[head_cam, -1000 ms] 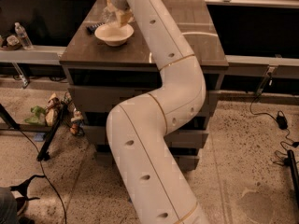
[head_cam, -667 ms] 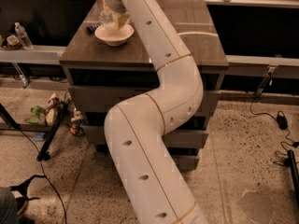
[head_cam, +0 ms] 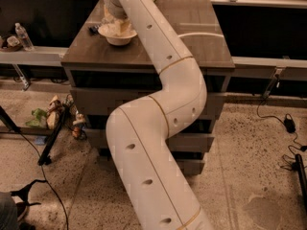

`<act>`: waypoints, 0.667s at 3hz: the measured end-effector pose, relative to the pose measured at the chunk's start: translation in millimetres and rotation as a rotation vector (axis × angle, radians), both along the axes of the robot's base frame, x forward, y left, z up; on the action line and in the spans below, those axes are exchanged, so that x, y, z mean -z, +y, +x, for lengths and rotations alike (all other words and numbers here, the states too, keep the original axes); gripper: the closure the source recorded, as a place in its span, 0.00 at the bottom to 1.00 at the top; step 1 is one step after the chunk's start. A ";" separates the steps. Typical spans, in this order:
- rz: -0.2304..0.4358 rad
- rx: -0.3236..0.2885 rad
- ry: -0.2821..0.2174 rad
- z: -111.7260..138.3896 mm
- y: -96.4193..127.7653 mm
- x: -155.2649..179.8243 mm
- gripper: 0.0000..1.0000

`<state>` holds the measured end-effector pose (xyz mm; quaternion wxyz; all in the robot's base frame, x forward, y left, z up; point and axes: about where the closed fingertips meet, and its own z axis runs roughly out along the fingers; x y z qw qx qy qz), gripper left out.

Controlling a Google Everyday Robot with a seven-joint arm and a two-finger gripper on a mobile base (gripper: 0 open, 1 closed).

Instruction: Place water bottle into paper bowl

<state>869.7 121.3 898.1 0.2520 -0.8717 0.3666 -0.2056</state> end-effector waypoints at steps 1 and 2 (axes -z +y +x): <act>-0.015 -0.010 -0.004 3.5 2.1 4.9 0.48; -0.022 -0.011 -0.008 4.9 2.4 5.4 0.24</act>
Offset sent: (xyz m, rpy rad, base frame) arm 0.0236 0.0004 0.0146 -0.0280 -0.0175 0.0101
